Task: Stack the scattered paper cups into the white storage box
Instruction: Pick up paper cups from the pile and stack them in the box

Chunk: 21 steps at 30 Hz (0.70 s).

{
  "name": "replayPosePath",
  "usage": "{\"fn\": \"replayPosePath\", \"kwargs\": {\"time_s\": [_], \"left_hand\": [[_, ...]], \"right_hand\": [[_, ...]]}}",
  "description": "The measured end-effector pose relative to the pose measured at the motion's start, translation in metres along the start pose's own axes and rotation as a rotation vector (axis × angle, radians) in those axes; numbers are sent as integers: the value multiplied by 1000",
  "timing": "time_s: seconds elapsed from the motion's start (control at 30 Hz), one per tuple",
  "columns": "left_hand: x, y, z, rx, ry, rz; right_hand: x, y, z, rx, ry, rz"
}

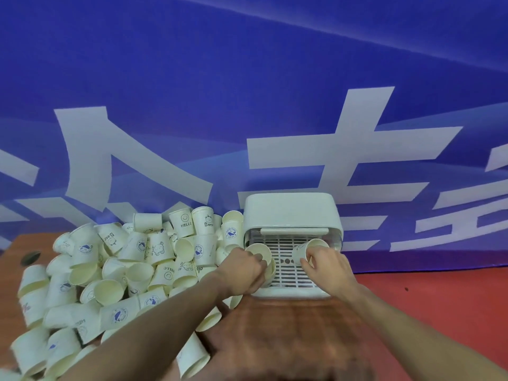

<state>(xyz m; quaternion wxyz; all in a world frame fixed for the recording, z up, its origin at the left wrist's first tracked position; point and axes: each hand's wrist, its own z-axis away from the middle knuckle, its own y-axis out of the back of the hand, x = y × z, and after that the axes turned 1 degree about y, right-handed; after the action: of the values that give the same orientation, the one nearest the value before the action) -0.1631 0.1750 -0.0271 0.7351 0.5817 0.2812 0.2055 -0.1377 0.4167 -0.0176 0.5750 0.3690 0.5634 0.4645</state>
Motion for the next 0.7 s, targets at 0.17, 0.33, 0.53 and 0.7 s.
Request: {"fn": "replayPosePath", "kwargs": {"time_s": [0.17,0.33,0.53,0.7], "left_hand": [[8,-6,-3,-77,35,23],[9,-13,-4,-129,102,118],[2,-8,12,24,202,168],[-14,-8,38,116,278,184]], "right_hand": [[-1,-2,3,-5,12,10],[-8,6,11,23,112,56],[-30,10,21,116,363,139],[-61,12,21,148,520,288]]}}
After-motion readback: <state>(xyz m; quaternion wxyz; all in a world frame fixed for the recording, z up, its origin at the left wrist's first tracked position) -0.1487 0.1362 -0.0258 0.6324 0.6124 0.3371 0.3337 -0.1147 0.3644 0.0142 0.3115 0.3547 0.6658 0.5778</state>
